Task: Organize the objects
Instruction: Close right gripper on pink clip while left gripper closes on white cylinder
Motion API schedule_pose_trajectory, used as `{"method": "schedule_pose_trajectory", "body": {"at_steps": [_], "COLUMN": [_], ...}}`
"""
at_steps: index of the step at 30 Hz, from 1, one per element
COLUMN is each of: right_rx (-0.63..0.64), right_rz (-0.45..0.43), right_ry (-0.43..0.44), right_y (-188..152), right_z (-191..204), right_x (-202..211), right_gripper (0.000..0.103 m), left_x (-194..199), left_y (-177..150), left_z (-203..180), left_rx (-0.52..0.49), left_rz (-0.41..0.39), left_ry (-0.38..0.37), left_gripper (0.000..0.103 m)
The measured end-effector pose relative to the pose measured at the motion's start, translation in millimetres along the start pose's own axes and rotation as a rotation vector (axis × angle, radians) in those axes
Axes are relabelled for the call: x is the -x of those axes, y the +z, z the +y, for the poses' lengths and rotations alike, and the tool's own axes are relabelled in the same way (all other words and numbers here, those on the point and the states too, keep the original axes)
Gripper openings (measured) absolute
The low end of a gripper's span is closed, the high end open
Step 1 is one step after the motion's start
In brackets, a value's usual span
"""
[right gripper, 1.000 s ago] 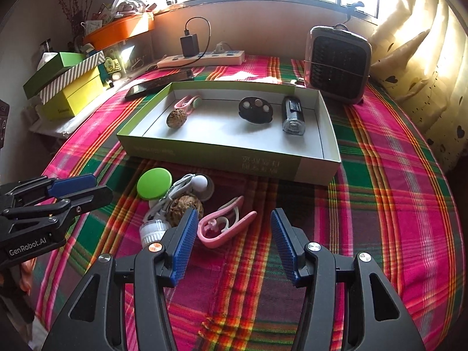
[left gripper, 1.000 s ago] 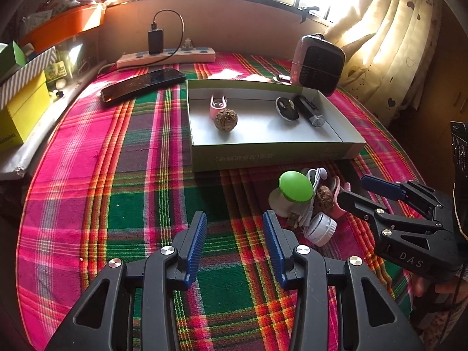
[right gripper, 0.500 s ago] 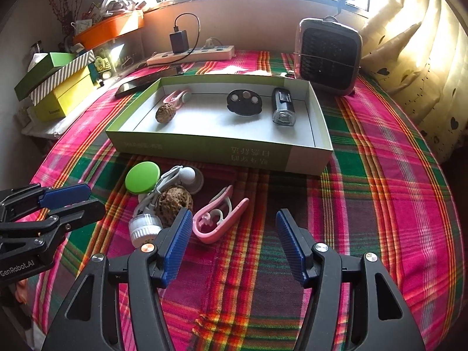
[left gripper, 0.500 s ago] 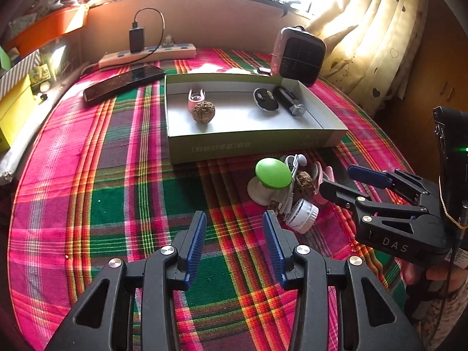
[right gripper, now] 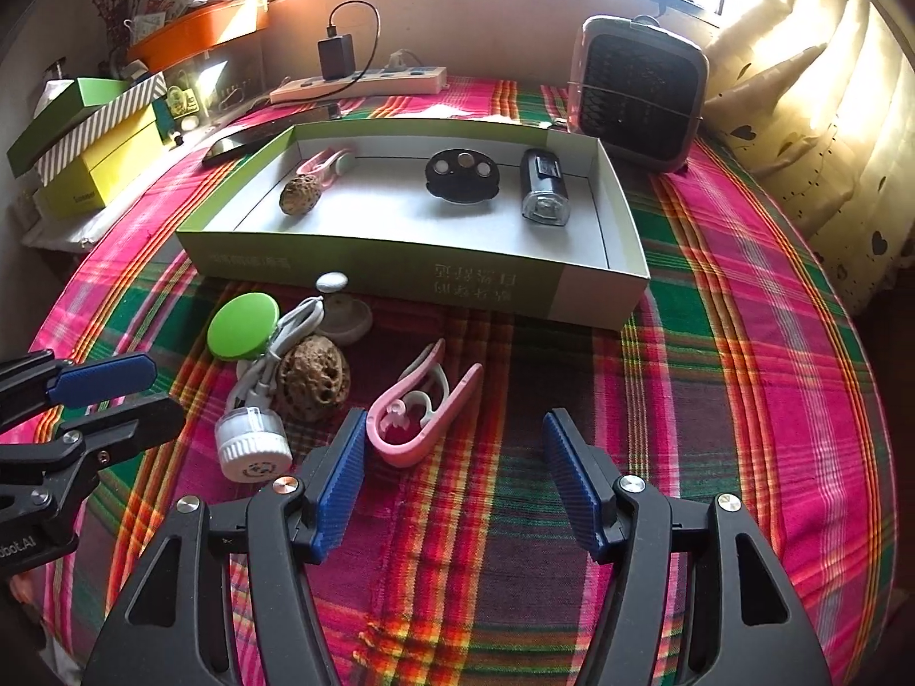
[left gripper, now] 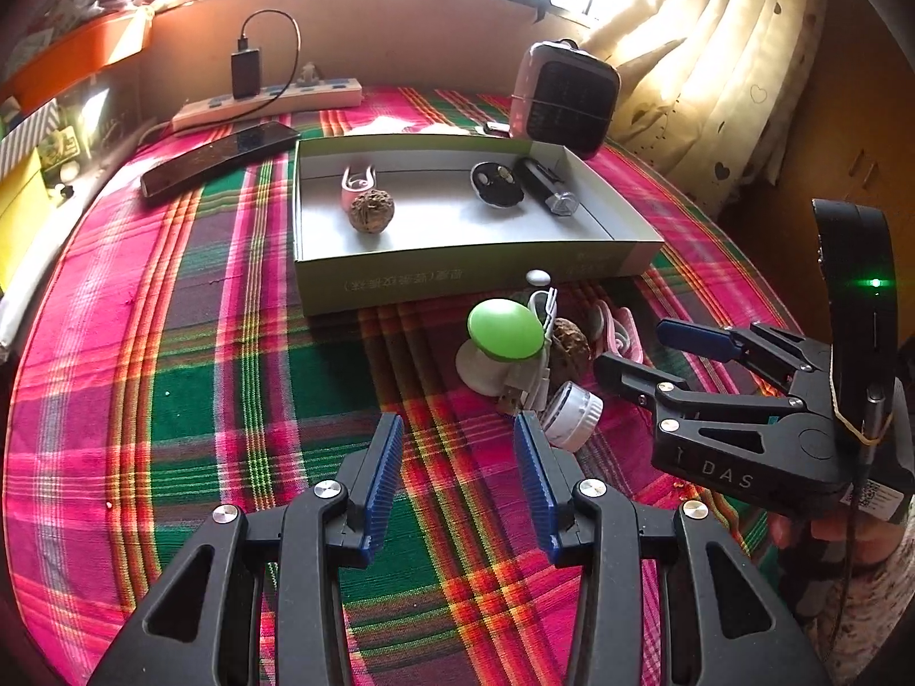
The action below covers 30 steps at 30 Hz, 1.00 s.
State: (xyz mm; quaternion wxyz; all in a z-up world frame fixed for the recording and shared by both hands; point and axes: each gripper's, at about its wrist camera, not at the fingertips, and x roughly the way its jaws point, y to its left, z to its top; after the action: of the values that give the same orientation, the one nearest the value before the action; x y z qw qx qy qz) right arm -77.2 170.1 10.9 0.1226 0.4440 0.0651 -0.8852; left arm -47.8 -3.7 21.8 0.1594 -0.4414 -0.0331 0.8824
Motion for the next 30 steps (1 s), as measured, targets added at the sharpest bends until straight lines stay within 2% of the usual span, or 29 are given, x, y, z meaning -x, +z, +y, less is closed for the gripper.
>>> {"method": "schedule_pose_trajectory", "body": {"at_steps": [6, 10, 14, 19, 25, 30], "right_rx": [0.000, -0.013, 0.012, 0.007, 0.071, 0.076], "right_rz": [-0.004, -0.002, -0.009, -0.005, -0.015, -0.016], "right_ry": [-0.020, 0.006, -0.065, -0.016, 0.007, 0.030], "right_y": [0, -1, -1, 0, 5, 9], "right_z": [-9, -16, -18, -25, -19, -20], "right_x": [1, 2, 3, 1, -2, -6], "right_gripper": [0.062, 0.062, 0.062, 0.062, 0.062, 0.062], "left_x": [-2, -4, -7, -11, -15, -18], "left_y": [2, 3, 3, 4, 0, -1], "left_z": [-8, -14, -21, -29, -40, -45], "left_rx": [-0.016, -0.033, -0.048, -0.060, -0.069, -0.060], "left_rz": [0.002, 0.007, 0.014, 0.019, 0.036, 0.040], "left_ry": [-0.033, -0.054, -0.068, -0.069, -0.068, -0.040], "left_gripper": [0.039, 0.039, 0.039, 0.040, 0.040, 0.040]}}
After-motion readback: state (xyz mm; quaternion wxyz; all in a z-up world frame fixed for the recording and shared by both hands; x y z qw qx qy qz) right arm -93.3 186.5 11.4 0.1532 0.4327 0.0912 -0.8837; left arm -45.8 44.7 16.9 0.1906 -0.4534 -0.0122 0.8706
